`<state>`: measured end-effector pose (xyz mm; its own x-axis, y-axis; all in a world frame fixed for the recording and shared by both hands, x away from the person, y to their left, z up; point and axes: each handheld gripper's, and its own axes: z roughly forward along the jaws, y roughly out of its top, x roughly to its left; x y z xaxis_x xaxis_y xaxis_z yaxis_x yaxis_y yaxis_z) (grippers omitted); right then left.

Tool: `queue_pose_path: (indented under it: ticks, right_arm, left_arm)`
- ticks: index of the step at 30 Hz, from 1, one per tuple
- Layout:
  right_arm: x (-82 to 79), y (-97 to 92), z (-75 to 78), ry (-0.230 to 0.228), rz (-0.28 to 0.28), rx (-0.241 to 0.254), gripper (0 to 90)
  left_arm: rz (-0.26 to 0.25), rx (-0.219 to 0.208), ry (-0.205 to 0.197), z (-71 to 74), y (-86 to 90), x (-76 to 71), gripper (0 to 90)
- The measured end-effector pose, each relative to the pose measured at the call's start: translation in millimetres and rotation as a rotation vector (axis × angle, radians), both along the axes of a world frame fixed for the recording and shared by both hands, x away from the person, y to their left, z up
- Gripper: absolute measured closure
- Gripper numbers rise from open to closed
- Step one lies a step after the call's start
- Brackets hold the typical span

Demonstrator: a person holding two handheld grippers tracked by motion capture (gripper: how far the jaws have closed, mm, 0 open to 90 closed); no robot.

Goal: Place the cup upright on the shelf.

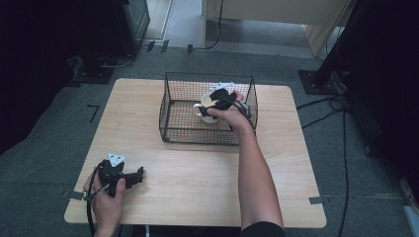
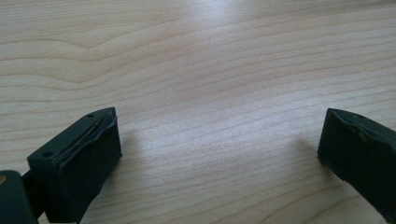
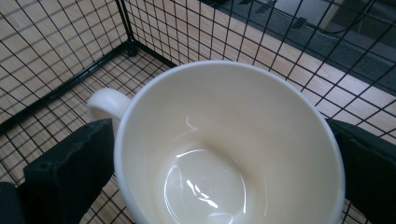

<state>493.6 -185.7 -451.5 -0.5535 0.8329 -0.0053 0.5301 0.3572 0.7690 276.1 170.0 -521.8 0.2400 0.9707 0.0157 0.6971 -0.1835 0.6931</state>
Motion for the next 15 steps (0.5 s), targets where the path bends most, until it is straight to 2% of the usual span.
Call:
queue_pose_path:
  ticks: [1,5,15]
  right_arm:
    - [-1.2,2.0,2.4,-0.026,-0.003,-0.019,0.0]
    - [-2.9,2.0,6.7,-0.05,0.01,-0.021,0.0]
    - [-6.5,-5.3,29.6,-0.12,-0.026,0.009,0.0]
  left_arm:
    - [0.0,0.0,0.0,0.0,0.0,0.0,0.0]
    - [0.0,0.0,0.0,0.0,0.0,0.0,0.0]
    - [0.0,-0.001,0.001,0.0,0.0,0.0,0.0]
